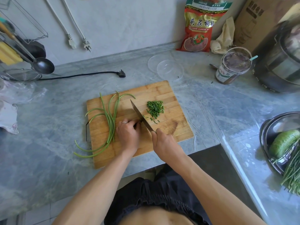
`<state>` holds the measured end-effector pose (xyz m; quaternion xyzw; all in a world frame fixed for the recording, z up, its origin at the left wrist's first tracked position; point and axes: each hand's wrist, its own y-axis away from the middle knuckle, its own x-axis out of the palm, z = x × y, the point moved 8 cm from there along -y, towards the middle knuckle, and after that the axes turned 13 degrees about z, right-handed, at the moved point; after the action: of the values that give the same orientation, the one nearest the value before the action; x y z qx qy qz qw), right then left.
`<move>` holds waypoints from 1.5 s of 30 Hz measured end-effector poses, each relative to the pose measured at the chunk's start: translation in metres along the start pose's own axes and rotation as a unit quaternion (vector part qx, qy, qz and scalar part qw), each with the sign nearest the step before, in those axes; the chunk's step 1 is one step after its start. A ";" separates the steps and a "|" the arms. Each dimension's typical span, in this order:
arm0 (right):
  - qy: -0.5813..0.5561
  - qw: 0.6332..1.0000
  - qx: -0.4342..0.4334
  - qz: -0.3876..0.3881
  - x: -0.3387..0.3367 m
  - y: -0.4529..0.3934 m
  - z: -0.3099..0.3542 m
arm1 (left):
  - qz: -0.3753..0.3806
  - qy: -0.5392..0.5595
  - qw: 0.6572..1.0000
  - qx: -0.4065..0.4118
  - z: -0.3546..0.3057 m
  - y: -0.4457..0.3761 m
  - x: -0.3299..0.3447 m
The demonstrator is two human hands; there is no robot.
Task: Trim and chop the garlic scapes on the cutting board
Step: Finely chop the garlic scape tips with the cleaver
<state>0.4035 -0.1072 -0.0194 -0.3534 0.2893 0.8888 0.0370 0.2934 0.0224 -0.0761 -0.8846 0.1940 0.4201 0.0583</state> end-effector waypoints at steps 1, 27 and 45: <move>0.015 1.000 -0.005 0.001 -0.001 -0.001 0.004 | 0.002 0.005 1.000 0.001 -0.001 0.000 -0.001; -0.033 0.999 -0.021 -0.007 -0.009 -0.001 -0.007 | 0.006 -0.036 0.999 0.031 -0.001 0.003 -0.002; 0.022 0.998 0.013 0.049 0.008 0.013 -0.010 | 0.001 -0.028 0.999 0.033 -0.003 0.005 -0.002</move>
<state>0.4000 -0.1249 -0.0239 -0.3577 0.3185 0.8778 -0.0087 0.2926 0.0175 -0.0727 -0.8701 0.2064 0.4379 0.0923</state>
